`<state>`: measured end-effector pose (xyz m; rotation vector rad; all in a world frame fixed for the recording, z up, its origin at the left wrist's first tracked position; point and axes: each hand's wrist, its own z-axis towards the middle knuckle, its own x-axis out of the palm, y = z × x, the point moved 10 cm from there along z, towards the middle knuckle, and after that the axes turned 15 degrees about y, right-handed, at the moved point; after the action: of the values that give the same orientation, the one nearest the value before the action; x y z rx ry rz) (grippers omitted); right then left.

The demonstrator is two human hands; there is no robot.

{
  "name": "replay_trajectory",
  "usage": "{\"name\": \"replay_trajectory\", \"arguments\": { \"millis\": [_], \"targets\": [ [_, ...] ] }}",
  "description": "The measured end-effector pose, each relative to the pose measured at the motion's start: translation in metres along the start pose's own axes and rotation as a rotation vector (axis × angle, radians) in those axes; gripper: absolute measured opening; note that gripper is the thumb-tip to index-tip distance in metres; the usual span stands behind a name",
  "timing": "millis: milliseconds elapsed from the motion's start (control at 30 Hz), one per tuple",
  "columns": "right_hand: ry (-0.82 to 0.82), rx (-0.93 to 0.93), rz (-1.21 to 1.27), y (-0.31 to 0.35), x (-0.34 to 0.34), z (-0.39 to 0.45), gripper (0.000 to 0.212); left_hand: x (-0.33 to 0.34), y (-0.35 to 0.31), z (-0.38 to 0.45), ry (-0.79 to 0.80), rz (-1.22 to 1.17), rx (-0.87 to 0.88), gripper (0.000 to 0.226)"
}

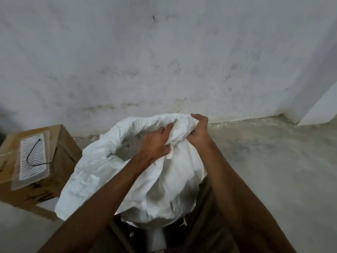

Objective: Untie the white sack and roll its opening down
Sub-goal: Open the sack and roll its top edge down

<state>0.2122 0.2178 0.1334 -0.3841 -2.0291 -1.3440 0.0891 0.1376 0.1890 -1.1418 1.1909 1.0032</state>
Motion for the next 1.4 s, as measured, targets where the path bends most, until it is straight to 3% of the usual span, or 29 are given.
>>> {"name": "replay_trajectory", "arguments": {
  "millis": [100, 133, 200, 267, 333, 400, 467, 533, 633, 700, 767, 800, 867, 967, 1000, 1033, 1100, 1167, 1267, 1333, 1400],
  "targets": [
    [-0.013, 0.089, -0.226, 0.005, 0.002, -0.016, 0.089, -0.042, 0.023, -0.003, -0.137, 0.011, 0.014, 0.054],
    [-0.061, 0.088, -0.415, 0.007, 0.002, -0.025, 0.105, -0.055, 0.028, -0.004, -0.188, 0.029, 0.03, 0.046],
    [-0.133, -0.119, -0.95, 0.03, 0.015, -0.041, 0.122, -0.069, 0.031, -0.004, -0.205, 0.087, 0.07, 0.031],
    [0.005, -0.447, -1.499, 0.038, 0.058, -0.053, 0.108, -0.07, 0.027, -0.004, -0.179, 0.163, 0.121, 0.024],
    [0.203, -0.627, -1.813, 0.027, 0.092, -0.059, 0.07, -0.064, 0.017, -0.009, -0.19, 0.211, 0.165, 0.026],
    [0.31, -0.676, -1.87, 0.025, 0.109, -0.064, 0.029, -0.061, 0.004, -0.02, -0.273, 0.231, 0.232, 0.029],
    [0.326, -0.748, -1.89, 0.028, 0.118, -0.064, 0.015, -0.059, 0.002, -0.03, -0.344, 0.172, 0.267, 0.029],
    [0.356, -0.815, -1.979, 0.021, 0.122, -0.062, 0.019, -0.057, 0.015, -0.035, -0.378, -0.058, 0.218, 0.037],
    [0.375, -1.012, -2.04, 0.01, 0.12, -0.065, 0.026, -0.035, 0.03, -0.035, -0.266, -0.433, 0.11, 0.062],
    [0.371, -1.168, -2.045, 0.006, 0.12, -0.077, 0.022, -0.023, 0.034, -0.03, -0.209, -0.345, 0.083, 0.057],
    [0.409, -1.274, -2.023, 0.0, 0.118, -0.083, 0.039, -0.017, 0.039, -0.024, -0.152, -0.182, 0.053, 0.039],
    [0.462, -1.193, -1.983, 0.001, 0.117, -0.078, 0.044, -0.017, 0.038, -0.022, -0.147, -0.111, 0.074, 0.035],
    [0.521, -0.827, -1.908, 0.005, 0.109, -0.054, 0.051, -0.015, 0.027, -0.022, -0.152, 0.082, 0.192, 0.036],
    [0.622, -0.087, -2.092, -0.015, 0.078, -0.024, 0.101, -0.002, 0.008, -0.028, -0.223, 0.353, 0.386, 0.034],
    [0.674, 0.097, -2.093, -0.023, 0.068, -0.023, 0.104, 0.002, 0.004, -0.029, -0.233, 0.384, 0.427, 0.033],
    [0.689, 0.133, -2.055, -0.023, 0.067, -0.022, 0.097, 0.008, 0.002, -0.028, -0.23, 0.405, 0.462, 0.032],
    [0.574, -0.082, -2.024, -0.01, 0.075, -0.018, 0.061, 0.012, 0.004, -0.026, -0.237, 0.358, 0.479, 0.036],
    [0.492, -0.243, -2.044, -0.006, 0.077, -0.019, 0.036, 0.01, 0.014, -0.02, -0.186, 0.102, 0.428, 0.043],
    [0.46, -0.36, -2.098, -0.013, 0.071, -0.022, 0.028, 0.014, 0.04, -0.013, -0.093, -0.208, 0.251, 0.07],
    [0.4, -0.587, -2.082, -0.009, 0.071, -0.03, 0.021, 0.022, 0.054, -0.012, -0.031, -0.328, 0.15, 0.086],
    [0.303, -0.846, -2.119, -0.006, 0.071, -0.046, 0.02, 0.027, 0.063, -0.011, 0.017, -0.417, 0.097, 0.069]
  ]
}}
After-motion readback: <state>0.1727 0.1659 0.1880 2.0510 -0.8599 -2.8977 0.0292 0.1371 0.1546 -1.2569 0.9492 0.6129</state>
